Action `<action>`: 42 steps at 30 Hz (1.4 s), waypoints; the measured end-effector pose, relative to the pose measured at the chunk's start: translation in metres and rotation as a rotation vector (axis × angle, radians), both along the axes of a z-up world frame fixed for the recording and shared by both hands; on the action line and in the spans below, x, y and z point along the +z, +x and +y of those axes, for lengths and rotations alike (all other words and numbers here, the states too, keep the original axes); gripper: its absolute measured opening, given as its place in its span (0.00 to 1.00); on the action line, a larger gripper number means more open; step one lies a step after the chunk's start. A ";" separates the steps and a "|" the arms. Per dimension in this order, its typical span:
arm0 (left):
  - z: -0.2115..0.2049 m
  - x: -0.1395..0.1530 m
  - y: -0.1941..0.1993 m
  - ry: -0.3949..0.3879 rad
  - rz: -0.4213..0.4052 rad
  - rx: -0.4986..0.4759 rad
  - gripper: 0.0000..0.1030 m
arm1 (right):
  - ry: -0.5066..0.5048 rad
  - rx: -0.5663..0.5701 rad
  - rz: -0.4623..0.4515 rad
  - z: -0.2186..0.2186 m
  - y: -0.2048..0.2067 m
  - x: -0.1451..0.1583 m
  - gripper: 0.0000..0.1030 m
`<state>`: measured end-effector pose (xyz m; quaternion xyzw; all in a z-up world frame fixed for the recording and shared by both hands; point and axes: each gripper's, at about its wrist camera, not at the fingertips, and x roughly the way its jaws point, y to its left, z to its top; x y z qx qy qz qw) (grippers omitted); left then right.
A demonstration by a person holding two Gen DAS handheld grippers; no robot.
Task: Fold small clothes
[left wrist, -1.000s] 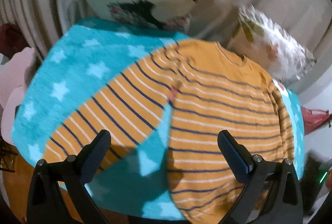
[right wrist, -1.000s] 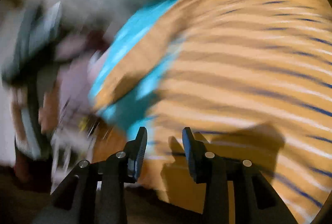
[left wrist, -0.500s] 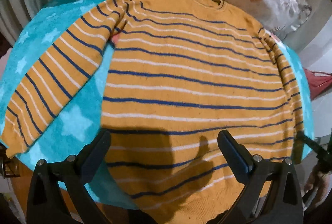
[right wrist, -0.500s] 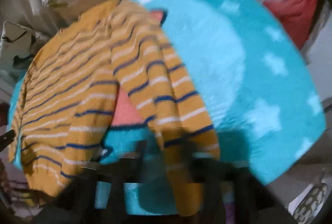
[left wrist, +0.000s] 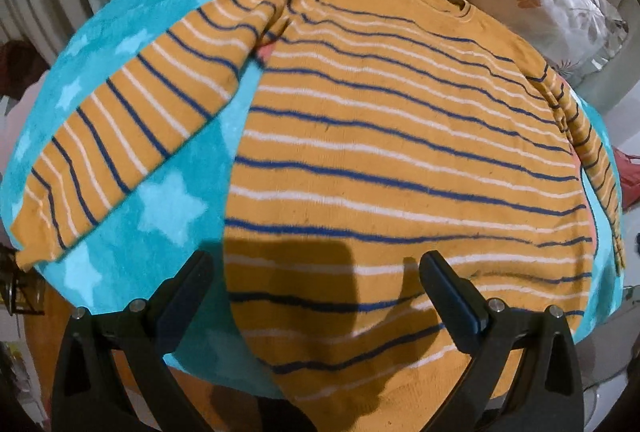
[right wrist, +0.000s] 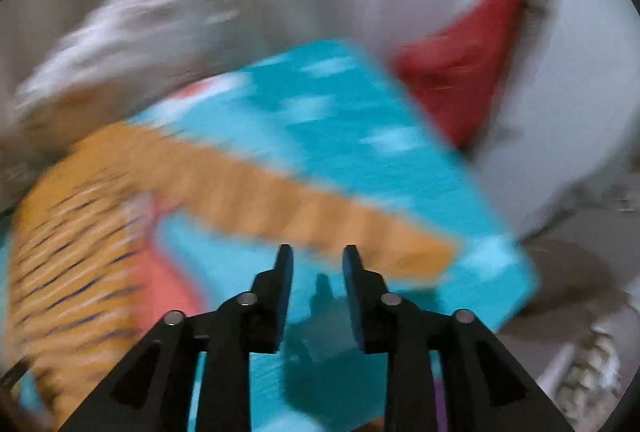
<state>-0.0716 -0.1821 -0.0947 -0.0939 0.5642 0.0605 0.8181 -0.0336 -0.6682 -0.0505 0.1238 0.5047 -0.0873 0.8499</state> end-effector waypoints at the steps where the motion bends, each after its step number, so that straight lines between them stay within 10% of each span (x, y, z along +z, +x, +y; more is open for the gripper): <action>1: 0.000 -0.002 -0.001 -0.009 0.002 0.001 0.99 | 0.129 0.094 0.010 0.025 -0.003 -0.008 0.33; 4: -0.001 -0.009 -0.005 -0.043 0.005 -0.004 0.99 | 0.375 0.301 0.102 0.096 -0.011 -0.037 0.33; 11: -0.003 -0.024 -0.017 -0.051 0.041 -0.018 0.99 | 0.522 0.466 0.137 0.177 -0.003 -0.089 0.33; 13: -0.001 -0.028 -0.018 -0.056 0.066 -0.006 0.99 | 0.590 0.443 0.164 0.186 0.008 -0.088 0.10; 15: 0.000 -0.028 -0.020 -0.033 0.076 -0.003 0.99 | 0.642 0.411 0.164 0.181 0.010 -0.088 0.08; 24: 0.014 -0.026 -0.039 -0.039 0.081 0.049 0.99 | 0.493 0.280 0.040 0.101 -0.043 -0.010 0.05; 34: 0.005 -0.024 -0.035 -0.040 0.075 0.032 0.99 | 0.568 0.411 0.222 0.162 -0.031 -0.089 0.12; 42: 0.000 -0.013 -0.030 0.034 0.070 0.032 0.99 | 0.541 0.387 0.178 0.154 -0.026 -0.080 0.01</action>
